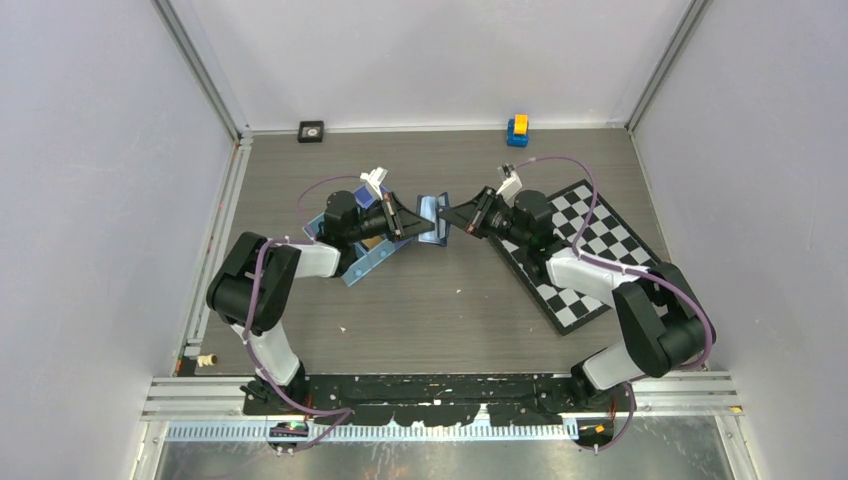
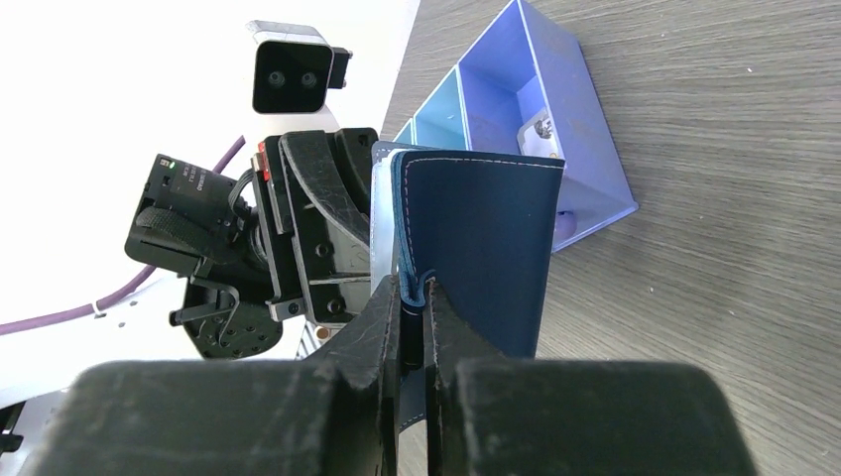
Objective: Take the credit cards out of the card holder
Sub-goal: Remove the credit card from the card holder.
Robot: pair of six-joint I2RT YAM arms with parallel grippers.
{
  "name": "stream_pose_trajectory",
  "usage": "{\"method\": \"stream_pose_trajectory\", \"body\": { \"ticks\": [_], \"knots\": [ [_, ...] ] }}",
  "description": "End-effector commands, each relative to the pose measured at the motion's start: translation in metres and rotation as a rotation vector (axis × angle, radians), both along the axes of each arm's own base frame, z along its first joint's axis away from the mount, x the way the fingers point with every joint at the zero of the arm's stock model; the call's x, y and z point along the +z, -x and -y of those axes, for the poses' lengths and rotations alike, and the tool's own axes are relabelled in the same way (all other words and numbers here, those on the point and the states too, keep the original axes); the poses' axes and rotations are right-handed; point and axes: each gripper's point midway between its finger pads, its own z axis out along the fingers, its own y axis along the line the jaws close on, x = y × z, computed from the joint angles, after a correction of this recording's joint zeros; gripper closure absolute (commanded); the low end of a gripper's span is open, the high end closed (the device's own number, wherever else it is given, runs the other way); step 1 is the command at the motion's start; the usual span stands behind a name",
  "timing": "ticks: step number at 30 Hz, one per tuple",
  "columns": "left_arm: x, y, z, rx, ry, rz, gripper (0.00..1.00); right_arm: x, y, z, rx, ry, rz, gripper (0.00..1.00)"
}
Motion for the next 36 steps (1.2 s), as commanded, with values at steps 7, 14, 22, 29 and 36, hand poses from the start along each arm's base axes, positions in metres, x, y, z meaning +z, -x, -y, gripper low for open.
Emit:
{"method": "stream_pose_trajectory", "body": {
  "ticks": [7, 14, 22, 29, 36],
  "knots": [
    [0.037, 0.009, 0.005, -0.039, 0.055, 0.141, 1.0, 0.01, 0.011, -0.001, 0.012, 0.063, 0.019, 0.81],
    [0.029, 0.008, 0.001, -0.006, -0.012, 0.148, 1.0, -0.005, 0.011, -0.001, -0.001, 0.113, -0.029, 0.72],
    [0.029, 0.009, 0.001, -0.003, -0.034, 0.156, 1.0, -0.021, 0.011, -0.009, 0.007, 0.194, -0.063, 0.76],
    [0.029, 0.009, -0.001, 0.008, -0.049, 0.163, 1.0, -0.032, 0.009, -0.006, -0.016, 0.257, -0.097, 0.66],
    [0.03, 0.009, -0.004, 0.022, -0.073, 0.172, 1.0, -0.037, 0.007, 0.002, -0.059, 0.346, -0.095, 0.56]
  ]
}}
